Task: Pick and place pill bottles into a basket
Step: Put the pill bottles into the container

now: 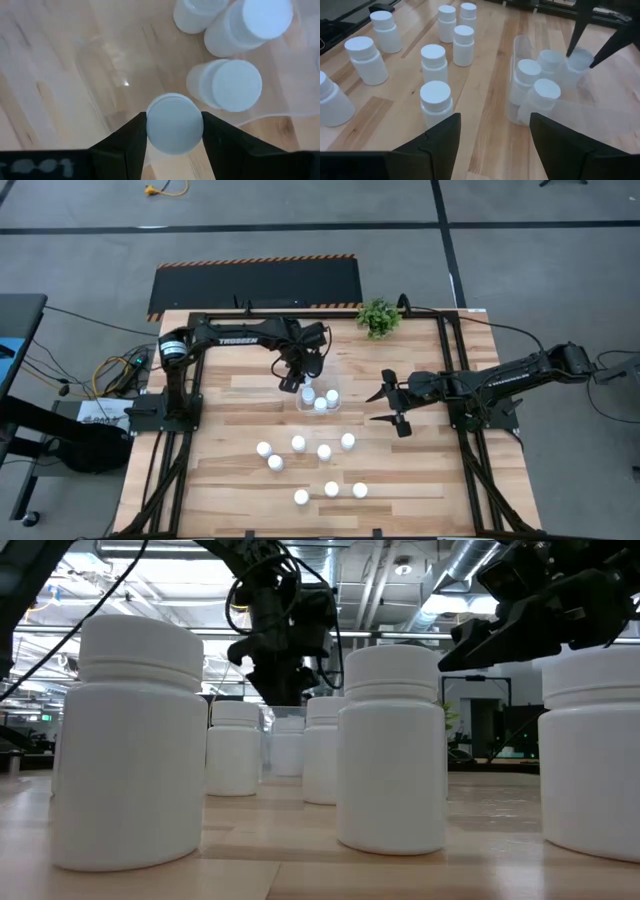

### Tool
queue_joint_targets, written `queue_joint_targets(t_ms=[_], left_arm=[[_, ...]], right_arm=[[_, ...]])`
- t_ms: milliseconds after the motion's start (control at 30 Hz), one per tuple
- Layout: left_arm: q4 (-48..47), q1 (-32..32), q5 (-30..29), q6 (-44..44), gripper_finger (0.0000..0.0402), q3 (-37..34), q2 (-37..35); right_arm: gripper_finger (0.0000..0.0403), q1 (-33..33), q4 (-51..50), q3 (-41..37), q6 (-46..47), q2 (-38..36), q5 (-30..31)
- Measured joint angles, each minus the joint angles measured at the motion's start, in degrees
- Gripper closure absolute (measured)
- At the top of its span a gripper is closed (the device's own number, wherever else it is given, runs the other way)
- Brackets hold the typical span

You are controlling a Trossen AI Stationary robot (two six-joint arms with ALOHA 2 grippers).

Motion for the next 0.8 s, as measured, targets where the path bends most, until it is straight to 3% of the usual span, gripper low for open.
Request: queue_joint_targets(t_ms=[800], left_arm=[[-0.61, -0.11, 1.47, -0.74, 0.0205, -0.04, 0.55]], right_arm=[[0.0173, 0.0, -0.12, 0.0, 0.44, 0.01, 0.0]])
